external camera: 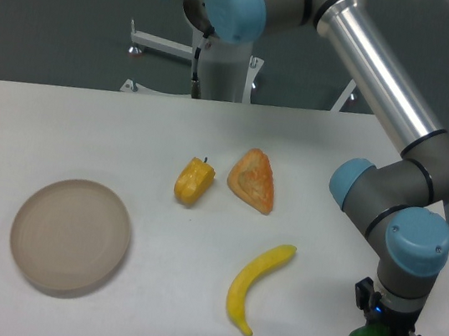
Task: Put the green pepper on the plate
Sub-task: 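Hold the green pepper in the gripper beside the banana, then carry the green pepper over the banana toward the beige plate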
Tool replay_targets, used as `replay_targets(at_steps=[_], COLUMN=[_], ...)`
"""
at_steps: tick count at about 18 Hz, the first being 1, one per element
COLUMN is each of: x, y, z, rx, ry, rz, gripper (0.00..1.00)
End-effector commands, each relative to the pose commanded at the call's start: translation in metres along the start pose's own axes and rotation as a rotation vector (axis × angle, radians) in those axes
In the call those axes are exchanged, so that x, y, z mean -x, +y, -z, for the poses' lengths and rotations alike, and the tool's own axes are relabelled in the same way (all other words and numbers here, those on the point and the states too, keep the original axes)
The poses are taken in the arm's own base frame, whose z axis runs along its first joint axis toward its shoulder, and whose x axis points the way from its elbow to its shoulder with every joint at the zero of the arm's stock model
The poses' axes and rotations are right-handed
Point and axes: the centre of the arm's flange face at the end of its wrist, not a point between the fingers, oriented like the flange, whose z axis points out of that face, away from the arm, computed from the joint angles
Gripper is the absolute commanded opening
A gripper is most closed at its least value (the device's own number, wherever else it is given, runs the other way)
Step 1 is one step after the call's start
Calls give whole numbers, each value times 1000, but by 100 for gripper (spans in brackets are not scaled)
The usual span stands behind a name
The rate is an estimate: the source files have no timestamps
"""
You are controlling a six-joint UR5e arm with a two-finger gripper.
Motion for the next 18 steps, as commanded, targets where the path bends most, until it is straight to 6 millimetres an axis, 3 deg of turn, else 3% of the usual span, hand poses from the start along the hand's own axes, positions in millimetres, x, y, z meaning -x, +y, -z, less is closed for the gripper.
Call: replay_targets(at_steps=[13,16,18], x=[-7,-14,-30], y=[-1,-1,-8], z=[24,31,41], rx=[-24,-33,-62], ry=[9,21,53], rz=[3,15,32], gripper=[30,30,30])
